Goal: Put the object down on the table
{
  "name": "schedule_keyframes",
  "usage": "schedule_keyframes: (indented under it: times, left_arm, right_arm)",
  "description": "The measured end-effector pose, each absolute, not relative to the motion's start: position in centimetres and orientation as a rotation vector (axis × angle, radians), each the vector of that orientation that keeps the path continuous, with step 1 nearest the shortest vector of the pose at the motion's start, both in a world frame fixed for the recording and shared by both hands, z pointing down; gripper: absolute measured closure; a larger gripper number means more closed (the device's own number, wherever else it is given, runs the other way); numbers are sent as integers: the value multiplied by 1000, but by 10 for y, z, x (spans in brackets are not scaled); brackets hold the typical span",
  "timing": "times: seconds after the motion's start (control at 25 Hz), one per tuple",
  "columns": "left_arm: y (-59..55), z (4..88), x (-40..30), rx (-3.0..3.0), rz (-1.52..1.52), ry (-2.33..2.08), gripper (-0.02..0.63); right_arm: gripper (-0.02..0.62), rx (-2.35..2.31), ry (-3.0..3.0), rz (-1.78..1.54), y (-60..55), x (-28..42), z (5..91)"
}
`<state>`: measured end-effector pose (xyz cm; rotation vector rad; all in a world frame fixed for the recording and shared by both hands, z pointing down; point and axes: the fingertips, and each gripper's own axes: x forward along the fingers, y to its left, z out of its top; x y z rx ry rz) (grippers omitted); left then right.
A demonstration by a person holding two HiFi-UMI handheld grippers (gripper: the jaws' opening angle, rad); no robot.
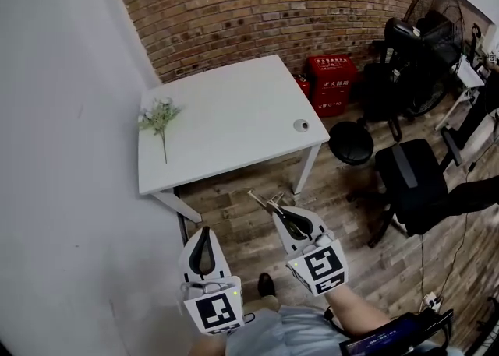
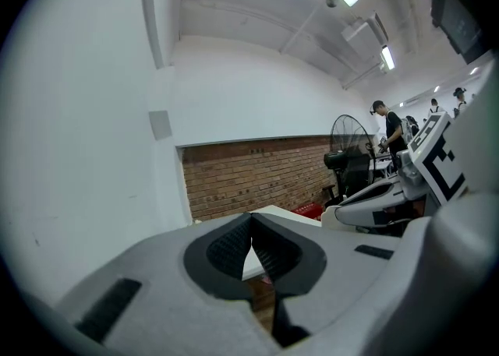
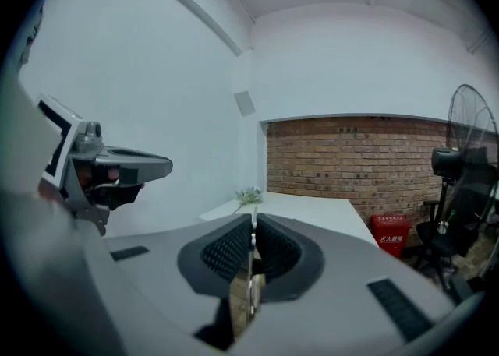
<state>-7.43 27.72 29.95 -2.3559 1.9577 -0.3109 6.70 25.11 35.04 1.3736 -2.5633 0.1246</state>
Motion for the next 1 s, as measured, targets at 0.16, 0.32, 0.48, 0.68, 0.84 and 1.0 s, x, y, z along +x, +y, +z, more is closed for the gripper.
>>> schedule_keyframes:
  times: [0.16, 0.32, 0.48, 0.68, 0.84, 1.0]
  left_arm:
    - [247, 286, -86, -2343, -266, 1937, 597]
    - [226, 283, -92, -2346, -249, 1912, 597]
    - [208, 286, -93, -2361, -267, 1891, 597]
    - [184, 302, -92, -2390, -313, 1865, 597]
    - [166, 325, -88, -2413, -369, 1846, 597]
    - [139, 340, -80, -2443, -412, 1876, 597]
  right_arm:
    - [569, 1398, -2578, 70, 221, 54, 334]
    - [569, 1422, -2579, 52, 200, 46, 328]
    - [569, 1442, -2575, 52, 185, 45, 326]
    - [569, 1464, -2560, 84, 165, 45, 335]
    - [569, 1473, -2555, 134, 148, 48, 347]
    - [569, 1477, -2561, 175, 119, 54, 352]
